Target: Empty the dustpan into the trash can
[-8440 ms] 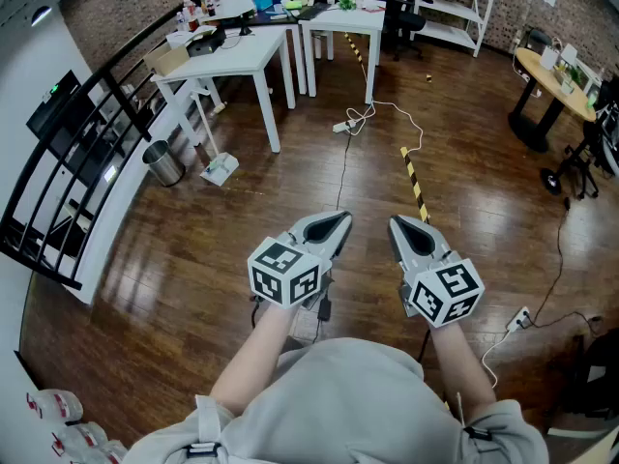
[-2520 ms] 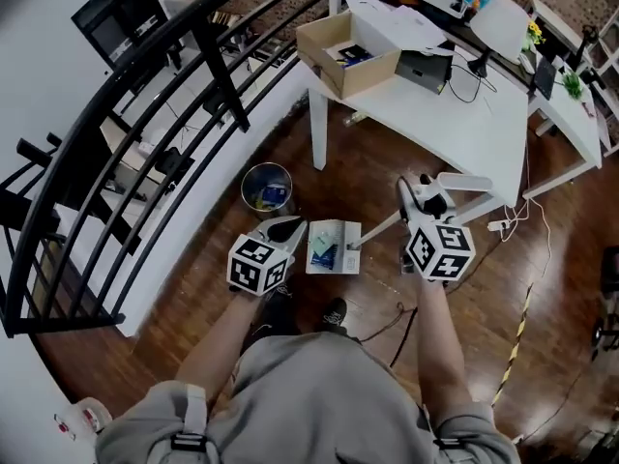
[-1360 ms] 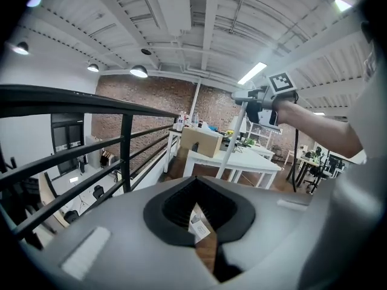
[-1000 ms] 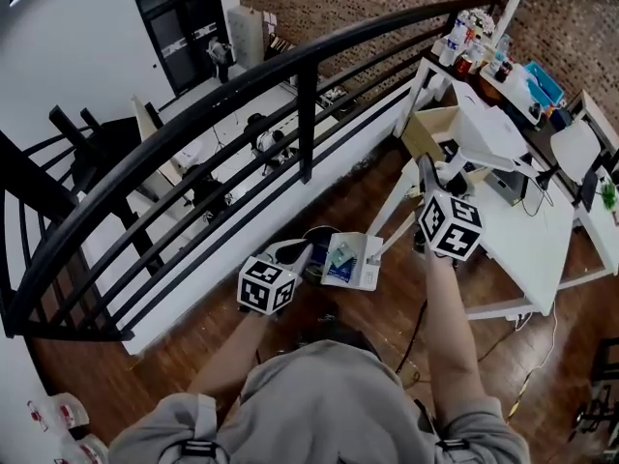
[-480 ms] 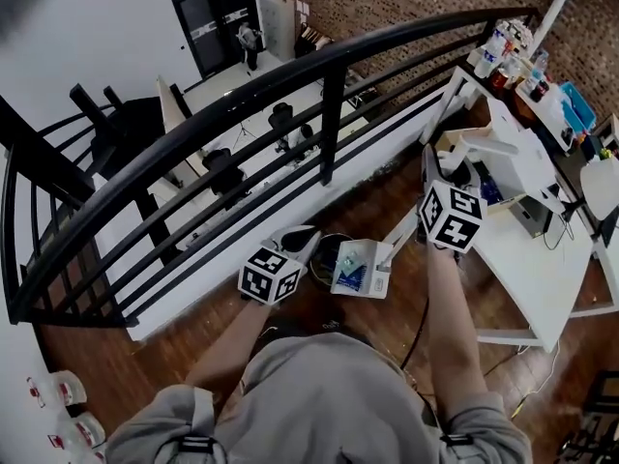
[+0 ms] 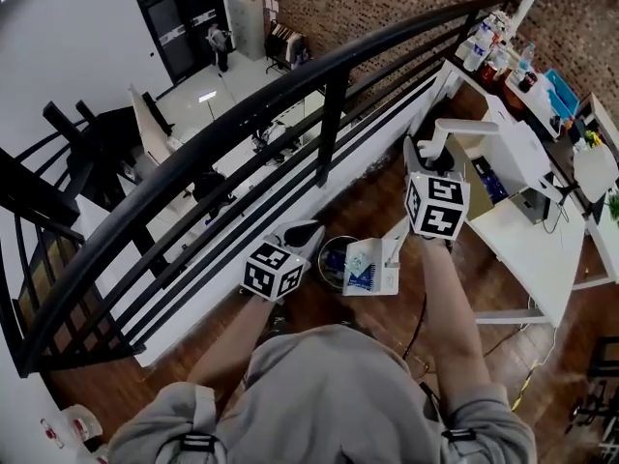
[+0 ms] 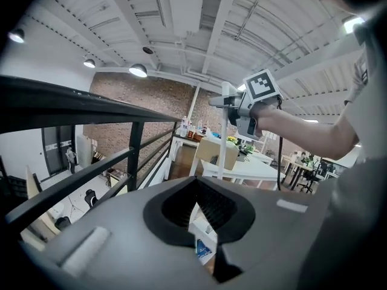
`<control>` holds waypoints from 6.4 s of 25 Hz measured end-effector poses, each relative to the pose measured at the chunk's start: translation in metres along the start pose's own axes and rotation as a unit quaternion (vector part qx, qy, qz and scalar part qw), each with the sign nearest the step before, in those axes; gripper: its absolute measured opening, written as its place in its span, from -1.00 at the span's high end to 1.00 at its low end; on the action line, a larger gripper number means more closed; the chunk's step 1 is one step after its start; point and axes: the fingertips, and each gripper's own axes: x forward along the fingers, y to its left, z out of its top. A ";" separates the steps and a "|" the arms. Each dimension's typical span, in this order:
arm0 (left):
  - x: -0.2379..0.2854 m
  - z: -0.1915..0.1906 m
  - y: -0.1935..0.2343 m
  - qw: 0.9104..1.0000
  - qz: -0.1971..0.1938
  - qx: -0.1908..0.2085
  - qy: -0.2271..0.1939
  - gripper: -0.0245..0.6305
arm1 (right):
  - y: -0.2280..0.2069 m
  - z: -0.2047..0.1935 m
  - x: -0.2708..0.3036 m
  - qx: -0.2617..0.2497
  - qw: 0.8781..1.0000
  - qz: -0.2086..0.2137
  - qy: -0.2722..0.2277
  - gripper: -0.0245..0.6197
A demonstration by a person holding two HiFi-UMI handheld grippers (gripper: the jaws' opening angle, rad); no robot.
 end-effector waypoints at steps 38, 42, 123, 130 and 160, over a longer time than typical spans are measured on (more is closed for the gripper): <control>-0.115 -0.019 0.106 0.999 -0.019 -0.041 -0.028 0.92 | 0.255 0.008 0.082 -0.186 0.981 0.038 0.049 0.33; -0.122 -0.021 0.113 0.998 -0.015 -0.048 -0.032 0.92 | 0.265 0.007 0.083 -0.192 0.979 0.048 0.054 0.33; -0.045 -0.020 0.016 0.994 -0.104 -0.021 0.019 0.92 | 0.077 0.018 -0.055 -0.187 0.981 -0.059 0.010 0.62; 0.027 -0.011 -0.070 0.982 -0.182 0.023 0.047 0.92 | -0.066 -0.009 -0.152 -0.081 0.980 -0.183 0.016 0.62; 0.124 -0.074 -0.253 0.957 -0.224 0.070 0.168 0.92 | -0.297 -0.253 -0.338 0.032 0.936 -0.342 0.073 0.64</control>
